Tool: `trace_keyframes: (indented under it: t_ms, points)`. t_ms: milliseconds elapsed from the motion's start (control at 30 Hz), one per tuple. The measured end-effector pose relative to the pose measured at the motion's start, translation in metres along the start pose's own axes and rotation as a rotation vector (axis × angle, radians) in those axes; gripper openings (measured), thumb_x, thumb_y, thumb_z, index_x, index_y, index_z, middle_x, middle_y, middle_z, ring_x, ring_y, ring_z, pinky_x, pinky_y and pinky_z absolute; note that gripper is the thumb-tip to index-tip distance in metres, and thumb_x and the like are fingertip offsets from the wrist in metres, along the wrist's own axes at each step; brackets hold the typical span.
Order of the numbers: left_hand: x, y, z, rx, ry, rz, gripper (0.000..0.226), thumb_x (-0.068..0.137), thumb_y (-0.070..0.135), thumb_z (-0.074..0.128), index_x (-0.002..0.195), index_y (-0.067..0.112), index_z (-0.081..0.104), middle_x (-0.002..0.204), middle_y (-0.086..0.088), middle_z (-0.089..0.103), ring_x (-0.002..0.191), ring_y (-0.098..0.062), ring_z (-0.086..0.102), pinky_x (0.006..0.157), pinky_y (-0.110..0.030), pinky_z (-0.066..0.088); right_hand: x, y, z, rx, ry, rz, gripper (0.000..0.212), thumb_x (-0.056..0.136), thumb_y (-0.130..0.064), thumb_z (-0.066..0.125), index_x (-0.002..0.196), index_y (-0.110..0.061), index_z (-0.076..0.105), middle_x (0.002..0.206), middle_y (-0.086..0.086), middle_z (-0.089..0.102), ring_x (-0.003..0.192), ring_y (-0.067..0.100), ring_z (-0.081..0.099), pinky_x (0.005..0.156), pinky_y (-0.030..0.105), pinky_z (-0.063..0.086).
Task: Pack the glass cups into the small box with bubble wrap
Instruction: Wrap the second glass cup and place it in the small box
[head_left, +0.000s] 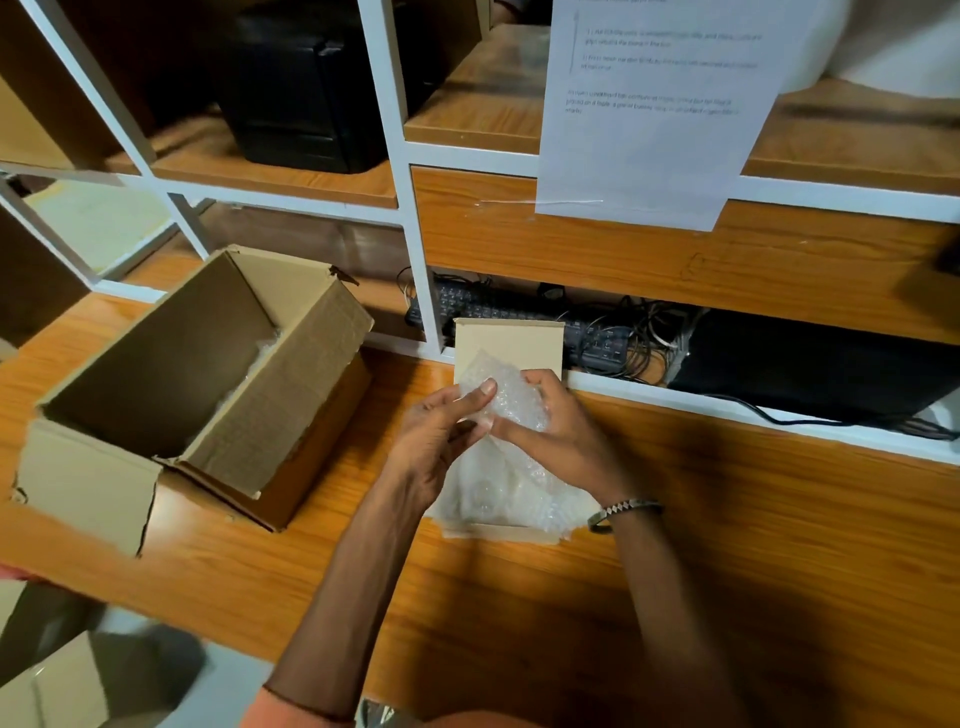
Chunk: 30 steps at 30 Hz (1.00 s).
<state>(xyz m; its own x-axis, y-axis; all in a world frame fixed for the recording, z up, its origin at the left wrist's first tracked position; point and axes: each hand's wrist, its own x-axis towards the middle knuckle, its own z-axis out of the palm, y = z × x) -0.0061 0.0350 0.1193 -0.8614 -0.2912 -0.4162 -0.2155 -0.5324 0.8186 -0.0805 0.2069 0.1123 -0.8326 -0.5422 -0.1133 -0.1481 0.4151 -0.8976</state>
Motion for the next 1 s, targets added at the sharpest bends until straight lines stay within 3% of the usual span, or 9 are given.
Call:
trace_keyframes:
  t_ms: [67,167,333,467,567,667,767,833,1000]
  points:
    - [0.000,-0.007,-0.003,0.021,-0.039,-0.019,0.045,0.081,0.017,0.092,0.119,0.001,0.074,0.115,-0.013,0.079,0.106,-0.026,0.077,0.097,-0.035,0.061,-0.001,0.009,-0.009,-0.021,-0.057,0.041,0.083,0.064,-0.077,0.087,0.132,-0.046,0.050,0.130,-0.017,0.064,0.115,0.011,0.065,0.095,0.043,0.059]
    - [-0.004,-0.011,-0.008,0.187,-0.015,-0.051,0.054,0.077,0.021,0.093,0.126,0.010,0.073,0.118,-0.012,0.080,0.113,-0.027,0.076,0.102,-0.038,0.058,-0.003,0.015,-0.025,-0.123,-0.093,0.065,0.079,0.074,-0.047,0.095,0.139,-0.037,0.050,0.133,-0.012,0.059,0.119,0.015,0.059,0.093,0.037,0.054]
    - [0.009,-0.037,-0.038,0.850,0.178,0.153,0.036,0.096,0.032,0.080,0.128,0.019,0.073,0.121,0.003,0.074,0.113,-0.014,0.068,0.086,-0.030,0.053,0.012,0.030,-0.044,-0.165,-0.032,0.213,0.085,0.054,-0.066,0.094,0.124,-0.037,0.056,0.122,-0.009,0.067,0.107,0.020,0.067,0.091,0.050,0.061]
    - [0.029,-0.072,-0.052,1.513,0.042,0.408,0.052,0.089,0.036,0.082,0.139,0.025,0.068,0.143,0.001,0.068,0.137,-0.025,0.057,0.112,-0.044,0.046,0.024,0.023,-0.034,-0.281,-0.062,0.356,0.069,0.067,-0.061,0.092,0.116,-0.024,0.060,0.109,-0.004,0.067,0.096,0.021,0.066,0.079,0.038,0.057]
    - [0.038,-0.084,-0.052,1.817,-0.125,0.408,0.071,0.091,0.048,0.075,0.156,0.030,0.051,0.165,0.001,0.046,0.155,-0.025,0.036,0.127,-0.046,0.021,0.025,0.021,-0.012,-0.297,-0.036,0.403,0.047,0.071,-0.065,0.087,0.083,-0.026,0.065,0.079,-0.008,0.066,0.071,0.014,0.062,0.057,0.029,0.045]
    - [0.047,-0.081,-0.057,1.908,-0.214,0.410,0.083,0.090,0.059,0.072,0.162,0.034,0.039,0.172,-0.001,0.036,0.156,-0.024,0.035,0.128,-0.047,0.018,0.022,0.025,0.005,-0.373,-0.007,0.461,0.051,0.076,-0.067,0.083,0.074,-0.021,0.062,0.073,-0.003,0.063,0.066,0.018,0.058,0.052,0.029,0.033]
    - [0.055,-0.074,-0.065,1.974,-0.321,0.384,0.100,0.083,0.065,0.076,0.166,0.032,0.031,0.173,-0.003,0.031,0.155,-0.025,0.038,0.128,-0.050,0.020,0.021,0.031,0.017,-0.445,0.020,0.487,0.060,0.077,-0.064,0.085,0.104,-0.012,0.074,0.104,0.006,0.075,0.094,0.029,0.069,0.063,0.030,0.041]
    - [0.056,-0.074,-0.069,1.959,-0.329,0.409,0.102,0.080,0.067,0.078,0.164,0.031,0.033,0.170,-0.001,0.037,0.152,-0.023,0.042,0.125,-0.050,0.024,0.021,0.035,0.023,-0.500,0.007,0.498,0.071,0.074,-0.061,0.089,0.121,-0.011,0.070,0.119,0.009,0.076,0.107,0.031,0.070,0.071,0.030,0.045]
    - [0.062,-0.075,-0.078,1.857,-0.338,0.516,0.096,0.073,0.064,0.083,0.154,0.025,0.047,0.157,0.002,0.053,0.142,-0.021,0.052,0.117,-0.049,0.032,0.021,0.027,0.030,-0.689,-0.027,0.403,0.092,0.068,-0.066,0.089,0.136,-0.016,0.053,0.132,0.009,0.068,0.114,0.032,0.066,0.072,0.032,0.043]
